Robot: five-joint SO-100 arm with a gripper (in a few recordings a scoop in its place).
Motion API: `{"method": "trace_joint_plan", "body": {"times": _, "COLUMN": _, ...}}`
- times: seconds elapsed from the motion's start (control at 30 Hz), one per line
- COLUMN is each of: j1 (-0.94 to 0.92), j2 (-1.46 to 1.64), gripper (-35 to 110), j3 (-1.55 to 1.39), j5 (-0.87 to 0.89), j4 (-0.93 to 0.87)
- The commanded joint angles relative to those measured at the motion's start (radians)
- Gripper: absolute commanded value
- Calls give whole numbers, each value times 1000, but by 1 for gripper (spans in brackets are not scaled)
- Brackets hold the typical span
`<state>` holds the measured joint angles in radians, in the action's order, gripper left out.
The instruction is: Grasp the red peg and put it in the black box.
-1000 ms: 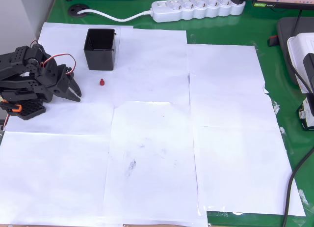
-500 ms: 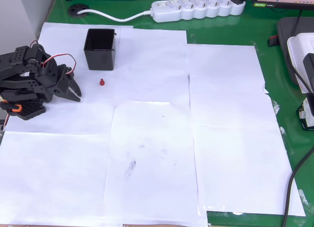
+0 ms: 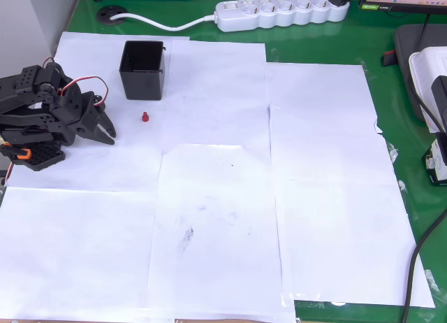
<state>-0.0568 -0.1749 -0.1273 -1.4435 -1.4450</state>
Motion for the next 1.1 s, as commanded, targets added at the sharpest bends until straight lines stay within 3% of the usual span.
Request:
{"method": "trace_joint_plan", "body": {"times": 0.0, "j1": -21, "j2": -11, "gripper": 0, "j3": 23, "j5": 17, "j4": -41}}
{"method": "trace_joint_plan", "body": {"times": 0.4, "j1": -72, "j2": -8, "gripper": 0, "j3": 23, "j5": -14, "j4": -40}}
{"method": "trace_joint_plan", "body": {"times": 0.5, "j1": -98, "j2": 46, "gripper": 0, "j3": 21, "j5": -293, "j4": 11}}
{"method": "trace_joint_plan", "body": {"times": 0.53, "j1": -114, "j2": 89, "gripper": 0, "j3": 21, "j5": -514, "j4": 94}}
{"method": "trace_joint_plan", "body": {"times": 0.57, "j1": -124, "j2": 135, "gripper": 0, "j3": 21, "j5": -549, "j4": 199}}
{"method": "trace_joint_plan", "body": {"times": 0.63, "j1": -115, "j2": 184, "gripper": 0, "j3": 23, "j5": -374, "j4": 385}}
{"method": "trace_joint_plan", "body": {"times": 0.87, "j1": -12, "j2": 212, "gripper": 0, "j3": 23, "j5": -250, "j4": 627}}
{"method": "trace_joint_plan", "body": {"times": 1.07, "j1": 64, "j2": 431, "gripper": 0, "j3": 23, "j5": -179, "j4": 931}}
